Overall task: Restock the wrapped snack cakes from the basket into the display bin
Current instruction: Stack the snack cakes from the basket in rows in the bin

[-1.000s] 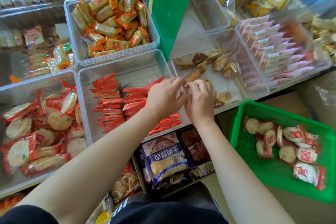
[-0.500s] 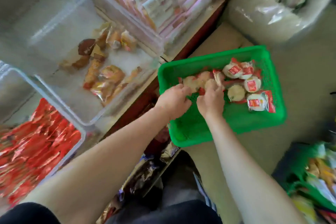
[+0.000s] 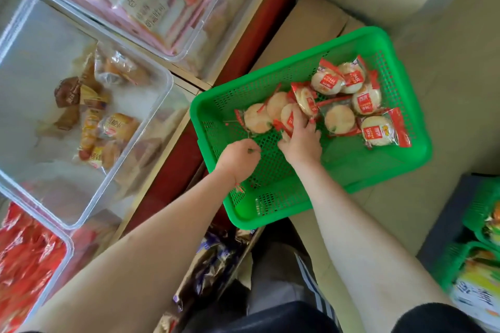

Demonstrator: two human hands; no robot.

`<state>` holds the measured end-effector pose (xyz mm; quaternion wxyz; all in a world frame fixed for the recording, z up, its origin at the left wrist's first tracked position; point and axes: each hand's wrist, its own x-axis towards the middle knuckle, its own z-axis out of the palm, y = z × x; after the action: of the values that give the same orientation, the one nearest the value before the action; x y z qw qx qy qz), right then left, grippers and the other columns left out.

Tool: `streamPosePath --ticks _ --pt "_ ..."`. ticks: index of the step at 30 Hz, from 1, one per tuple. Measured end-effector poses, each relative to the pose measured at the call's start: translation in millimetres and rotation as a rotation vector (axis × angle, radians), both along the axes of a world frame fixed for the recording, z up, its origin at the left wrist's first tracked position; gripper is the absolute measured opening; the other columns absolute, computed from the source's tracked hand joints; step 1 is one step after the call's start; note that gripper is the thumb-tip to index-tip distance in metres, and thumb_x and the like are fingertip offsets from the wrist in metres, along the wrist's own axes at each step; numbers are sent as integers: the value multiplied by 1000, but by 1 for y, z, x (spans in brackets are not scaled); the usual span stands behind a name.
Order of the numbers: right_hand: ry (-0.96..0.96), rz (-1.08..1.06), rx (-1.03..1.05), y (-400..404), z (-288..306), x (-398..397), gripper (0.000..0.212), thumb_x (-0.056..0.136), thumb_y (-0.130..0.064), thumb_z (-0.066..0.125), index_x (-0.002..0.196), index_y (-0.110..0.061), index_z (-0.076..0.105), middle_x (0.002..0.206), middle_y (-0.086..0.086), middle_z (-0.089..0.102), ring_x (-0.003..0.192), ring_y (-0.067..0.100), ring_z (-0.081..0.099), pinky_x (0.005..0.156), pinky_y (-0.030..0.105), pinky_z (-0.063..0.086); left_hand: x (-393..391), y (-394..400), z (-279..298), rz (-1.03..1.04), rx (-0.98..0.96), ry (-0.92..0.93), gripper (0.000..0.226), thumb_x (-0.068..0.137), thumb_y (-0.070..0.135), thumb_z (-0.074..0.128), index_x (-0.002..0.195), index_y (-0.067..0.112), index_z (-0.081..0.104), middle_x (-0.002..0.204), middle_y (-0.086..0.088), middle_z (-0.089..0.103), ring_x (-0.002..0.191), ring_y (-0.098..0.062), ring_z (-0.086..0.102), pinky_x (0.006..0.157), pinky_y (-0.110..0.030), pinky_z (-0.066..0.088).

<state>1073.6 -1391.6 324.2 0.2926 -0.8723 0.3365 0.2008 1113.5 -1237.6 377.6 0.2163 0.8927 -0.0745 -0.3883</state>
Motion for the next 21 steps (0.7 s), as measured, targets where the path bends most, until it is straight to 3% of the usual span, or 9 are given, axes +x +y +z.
streamPosePath --ticks 2,4,6,8,10,13,15,17,21 --pt "-62 -172 278 2 8 0 85 83 -32 71 150 -40 20 137 12 43 112 31 53 76 35 51 -3 -8 4 81 -20 -4 27 94 24 49 113 19 68 114 -6 68 105 -25 61 86 -28 47" --pt "-113 -360 582 8 21 -5 77 82 -32 69 147 -43 29 128 2 54 96 20 62 60 27 54 -6 -17 13 242 -78 84 32 94 27 49 123 21 60 121 -8 64 108 -27 60 91 -34 49" --pt "-131 -475 779 18 34 -15 65 83 -39 67 141 -45 38 121 -5 61 88 18 66 52 28 56 -9 -22 30 497 -252 357 38 95 30 48 133 25 48 132 -6 54 113 -29 57 93 -45 52" --pt "-164 -513 898 30 49 -24 52 84 -54 61 133 -47 46 115 -9 66 88 19 70 54 34 58 -13 -19 50 639 -439 566 37 96 37 50 132 31 44 134 -4 51 114 -30 58 88 -49 55" --pt "-167 -510 969 40 67 -27 48 80 -69 54 125 -51 49 111 -16 68 92 19 70 57 41 60 -18 -9 69 636 -535 585 41 94 42 57 132 35 42 129 -1 55 113 -27 60 85 -50 56" --pt "-127 -405 1015 54 94 -25 48 74 -84 45 115 -58 50 103 -31 65 100 16 65 63 46 60 -27 15 88 605 -592 541 55 92 33 64 139 33 34 127 -1 58 115 -22 61 87 -50 56" --pt "-63 -298 1025 66 110 -19 53 73 -88 40 118 -61 45 118 -26 61 106 16 61 72 48 58 -31 37 97 654 -622 520 61 91 29 65 142 30 32 130 -4 57 115 -20 61 84 -47 57" --pt "-21 -194 991 82 125 -11 50 76 -87 37 119 -63 45 126 -15 58 111 16 59 75 40 53 -33 64 105 771 -680 525 69 87 30 69 144 29 30 131 -5 56 114 -21 60 85 -49 57" --pt "25 -57 971 133 150 1 66 71 -91 30 96 -41 66 105 -4 71 91 15 65 68 33 48 -44 123 112 866 -832 489 71 85 14 73 144 24 34 127 -9 62 107 -26 66 83 -50 57"
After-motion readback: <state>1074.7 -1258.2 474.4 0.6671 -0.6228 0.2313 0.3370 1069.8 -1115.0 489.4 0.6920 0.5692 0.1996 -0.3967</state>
